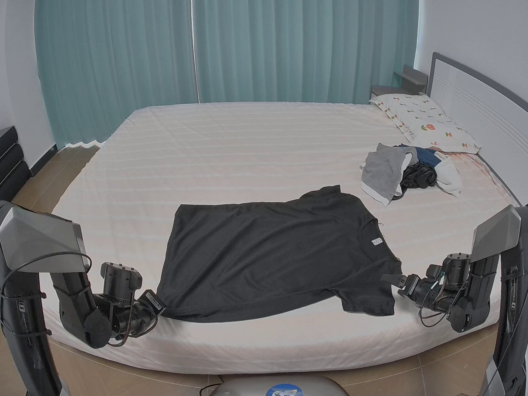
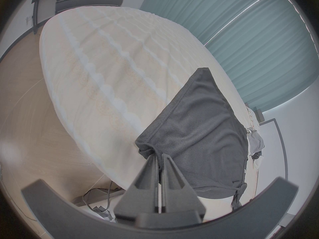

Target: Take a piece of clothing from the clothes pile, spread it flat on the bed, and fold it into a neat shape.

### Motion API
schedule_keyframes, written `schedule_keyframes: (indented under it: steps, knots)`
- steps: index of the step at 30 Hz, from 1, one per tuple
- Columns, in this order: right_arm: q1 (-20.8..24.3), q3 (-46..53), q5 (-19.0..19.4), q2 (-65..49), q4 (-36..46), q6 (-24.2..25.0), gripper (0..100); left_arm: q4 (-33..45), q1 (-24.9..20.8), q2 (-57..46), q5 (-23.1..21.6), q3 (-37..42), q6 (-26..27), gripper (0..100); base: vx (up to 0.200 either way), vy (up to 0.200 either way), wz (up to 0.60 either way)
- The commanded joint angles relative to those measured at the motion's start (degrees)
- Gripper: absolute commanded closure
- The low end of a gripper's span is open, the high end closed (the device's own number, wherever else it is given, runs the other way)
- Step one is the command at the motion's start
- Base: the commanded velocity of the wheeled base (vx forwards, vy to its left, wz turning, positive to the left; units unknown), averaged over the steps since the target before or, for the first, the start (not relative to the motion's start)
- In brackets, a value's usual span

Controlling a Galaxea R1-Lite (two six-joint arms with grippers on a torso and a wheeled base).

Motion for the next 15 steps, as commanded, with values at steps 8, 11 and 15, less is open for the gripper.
schedule_keyframes:
  steps: [8,11,15]
  knots:
    - [1.56,-1.77,-0.14,2.85,-0.48,-0.78,0,-0.02,0.01,0.16,0.01,-0.01,0.00,100,0.000,0.000,0.00]
    - [2.09,-2.47,-0.23,3.29,-0.48,-0.78,0,-0.02,0.01,0.16,0.01,-0.01,0.09,100,0.000,0.000,0.00]
    - [2.09,-2.38,-0.32,3.46,-0.48,-0.78,100,-0.02,0.01,0.16,0.01,-0.10,0.09,100,0.000,0.000,0.00]
